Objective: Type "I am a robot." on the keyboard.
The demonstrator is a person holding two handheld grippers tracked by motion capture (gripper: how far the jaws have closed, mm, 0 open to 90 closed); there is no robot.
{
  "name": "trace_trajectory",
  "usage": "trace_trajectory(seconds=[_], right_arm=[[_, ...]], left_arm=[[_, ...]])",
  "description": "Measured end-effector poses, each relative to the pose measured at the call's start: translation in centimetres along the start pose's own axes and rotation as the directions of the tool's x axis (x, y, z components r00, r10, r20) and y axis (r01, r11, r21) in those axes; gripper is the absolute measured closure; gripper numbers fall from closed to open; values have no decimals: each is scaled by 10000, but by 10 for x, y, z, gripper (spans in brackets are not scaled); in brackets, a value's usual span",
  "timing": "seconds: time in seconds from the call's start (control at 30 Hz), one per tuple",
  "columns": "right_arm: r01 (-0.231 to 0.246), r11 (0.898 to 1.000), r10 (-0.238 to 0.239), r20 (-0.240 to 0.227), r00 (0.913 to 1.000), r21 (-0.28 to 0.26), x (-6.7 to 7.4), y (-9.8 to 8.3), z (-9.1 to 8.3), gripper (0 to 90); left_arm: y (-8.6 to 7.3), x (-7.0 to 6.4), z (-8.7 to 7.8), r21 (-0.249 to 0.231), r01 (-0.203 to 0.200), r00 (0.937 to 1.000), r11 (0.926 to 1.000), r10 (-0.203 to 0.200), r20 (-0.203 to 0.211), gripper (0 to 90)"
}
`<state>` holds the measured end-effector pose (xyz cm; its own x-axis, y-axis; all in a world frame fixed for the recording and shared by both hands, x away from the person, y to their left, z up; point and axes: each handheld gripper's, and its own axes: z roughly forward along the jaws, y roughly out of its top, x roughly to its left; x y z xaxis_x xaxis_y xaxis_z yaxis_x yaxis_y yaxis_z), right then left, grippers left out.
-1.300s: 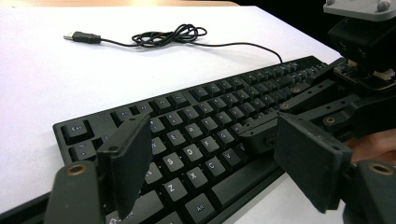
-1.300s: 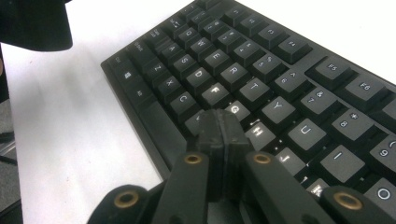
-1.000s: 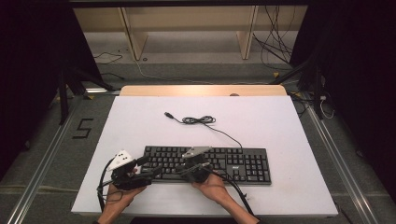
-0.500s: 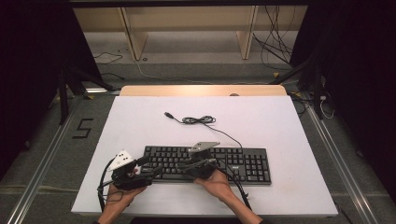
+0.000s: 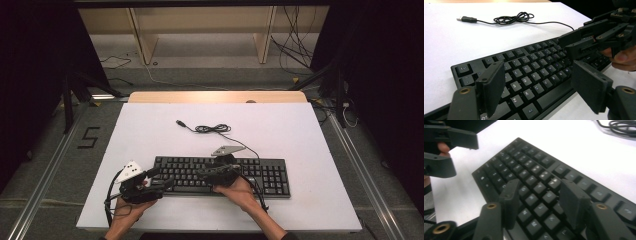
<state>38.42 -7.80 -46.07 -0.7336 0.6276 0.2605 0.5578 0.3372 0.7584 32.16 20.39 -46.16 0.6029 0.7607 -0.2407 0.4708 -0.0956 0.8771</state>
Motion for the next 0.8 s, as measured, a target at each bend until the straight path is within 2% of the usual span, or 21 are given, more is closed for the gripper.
trace_trajectory(seconds=[0.13, 0.3, 0.57, 0.8], right_arm=[[-131, 9999, 130, 250, 9996, 43, -6, 1, -3, 428], [-98, 9999, 95, 505, 9987, 57, -11, 2, -7, 427], [-64, 9999, 56, 915, 9958, 82, -16, 0, -10, 702], [-83, 9997, 57, 1073, 9942, 237, -20, -3, -10, 842]], left_arm=[[0, 0, 0, 10, -14, 10000, 10000, 14, -7, 271], [0, 0, 0, 12, -8, 10000, 10000, 8, -10, 270], [0, 0, 0, 17, -32, 10000, 10000, 32, -14, 270], [0, 0, 0, 28, -45, 10000, 10000, 45, -14, 270]])
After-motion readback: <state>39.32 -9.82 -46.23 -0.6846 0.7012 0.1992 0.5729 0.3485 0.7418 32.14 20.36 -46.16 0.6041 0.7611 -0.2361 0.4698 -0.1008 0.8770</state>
